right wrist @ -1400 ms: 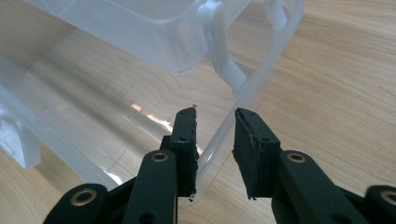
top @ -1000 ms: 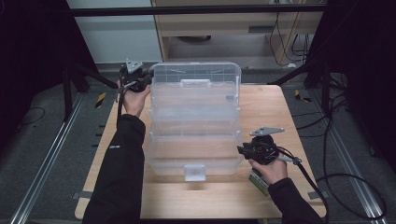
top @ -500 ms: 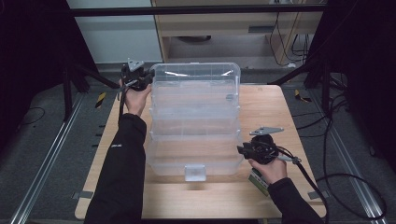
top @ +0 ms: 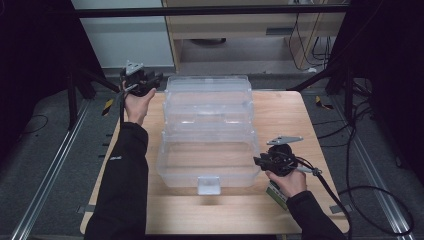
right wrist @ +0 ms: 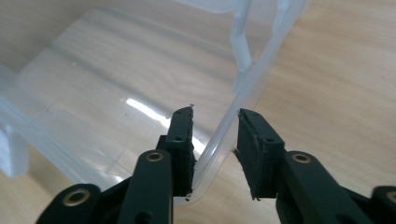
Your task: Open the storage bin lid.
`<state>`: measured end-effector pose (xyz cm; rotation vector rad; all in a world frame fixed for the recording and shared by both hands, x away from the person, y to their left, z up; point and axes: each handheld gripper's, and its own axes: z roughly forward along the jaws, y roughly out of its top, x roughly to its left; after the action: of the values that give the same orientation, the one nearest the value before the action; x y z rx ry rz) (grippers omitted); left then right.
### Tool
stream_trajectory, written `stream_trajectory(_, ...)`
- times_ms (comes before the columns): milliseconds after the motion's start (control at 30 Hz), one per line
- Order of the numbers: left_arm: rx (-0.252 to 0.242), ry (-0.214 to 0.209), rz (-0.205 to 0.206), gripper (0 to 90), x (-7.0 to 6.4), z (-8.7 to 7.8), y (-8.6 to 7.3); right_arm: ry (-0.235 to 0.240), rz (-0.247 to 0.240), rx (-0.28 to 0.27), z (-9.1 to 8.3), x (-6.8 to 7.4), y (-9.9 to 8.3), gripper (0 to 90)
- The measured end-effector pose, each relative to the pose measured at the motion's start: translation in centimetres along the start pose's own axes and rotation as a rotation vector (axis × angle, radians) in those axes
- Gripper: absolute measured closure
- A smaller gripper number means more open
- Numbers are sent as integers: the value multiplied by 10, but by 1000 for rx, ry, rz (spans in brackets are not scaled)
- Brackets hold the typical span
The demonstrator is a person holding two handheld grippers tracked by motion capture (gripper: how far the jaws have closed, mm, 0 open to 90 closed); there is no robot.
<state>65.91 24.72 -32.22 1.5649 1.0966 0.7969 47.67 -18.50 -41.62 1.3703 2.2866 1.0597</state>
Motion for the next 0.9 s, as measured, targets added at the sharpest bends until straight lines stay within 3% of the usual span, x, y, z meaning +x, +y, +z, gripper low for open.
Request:
stream_trajectory(133, 15, 6, -19, 547, 5, -25, -5, -22, -6, 12, 1, 3, 1, 663)
stream_trajectory(400, 30, -1, 5, 513, 4, -79, -29, -24, -15, 2, 1, 3, 0, 657)
stream_trajectory(533, 55, -7, 53, 504, -1, -102, -42, -24, -12, 2, 1, 3, 0, 657)
stream_trajectory(767, 110, -22, 82, 500, -11, -133, -64, -24, -14, 3, 1, 3, 0, 655)
stream_trajectory(900, 135, -29, 76, 495, -14, -146, -77, -23, -17, 0, 1, 3, 0, 654)
